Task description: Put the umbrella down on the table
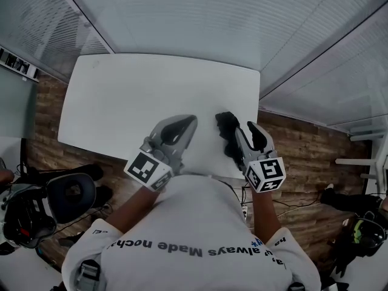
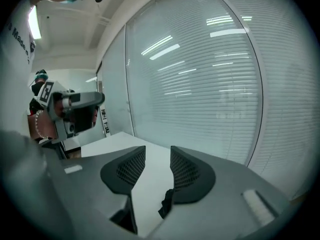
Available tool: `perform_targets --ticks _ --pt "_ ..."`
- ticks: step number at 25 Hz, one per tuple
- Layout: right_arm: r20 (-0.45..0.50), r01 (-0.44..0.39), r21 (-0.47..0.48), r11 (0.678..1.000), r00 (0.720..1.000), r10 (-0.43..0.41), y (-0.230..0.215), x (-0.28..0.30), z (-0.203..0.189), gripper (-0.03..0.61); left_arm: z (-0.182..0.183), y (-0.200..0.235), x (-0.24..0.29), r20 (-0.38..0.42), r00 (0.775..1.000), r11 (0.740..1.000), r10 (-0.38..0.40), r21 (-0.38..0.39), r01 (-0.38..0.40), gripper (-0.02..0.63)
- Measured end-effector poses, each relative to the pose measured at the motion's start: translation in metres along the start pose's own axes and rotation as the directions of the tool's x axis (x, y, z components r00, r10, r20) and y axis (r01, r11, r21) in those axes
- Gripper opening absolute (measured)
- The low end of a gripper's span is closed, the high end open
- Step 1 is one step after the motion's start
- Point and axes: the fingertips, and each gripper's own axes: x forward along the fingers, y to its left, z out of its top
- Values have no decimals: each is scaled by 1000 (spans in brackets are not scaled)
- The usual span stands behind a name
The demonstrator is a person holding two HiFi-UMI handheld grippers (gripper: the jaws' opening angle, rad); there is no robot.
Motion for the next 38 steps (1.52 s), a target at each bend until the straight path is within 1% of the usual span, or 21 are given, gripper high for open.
perform_targets --ticks 3,6,10,13,16,25,38 --pt "73 -2 -7 1000 997 2 9 -13 26 137 2 1 1 1 1000 1000 2 -1 -2 3" --pt "128 -18 -28 999 992 21 18 -26 43 129 1 0 2 1 1000 1000 5 -1 -5 3" --pt "166 -40 -54 998 985 48 30 -39 59 123 0 -2 4 2 1000 1000 5 0 -5 3" --pt "184 -63 -49 997 980 71 39 -42 69 119 -1 -1 4 3 1000 1000 2 0 -2 3" --pt "193 -81 -58 995 977 91 47 -41 75 112 -2 2 4 -3 1000 1000 0 -3 0 3" --pt "194 -84 -97 992 976 102 50 -41 82 107 2 0 9 5 1000 1000 -5 8 5 3" --pt "181 -79 -95 992 979 95 48 -35 87 107 5 5 10 -4 1000 1000 -6 2 6 3"
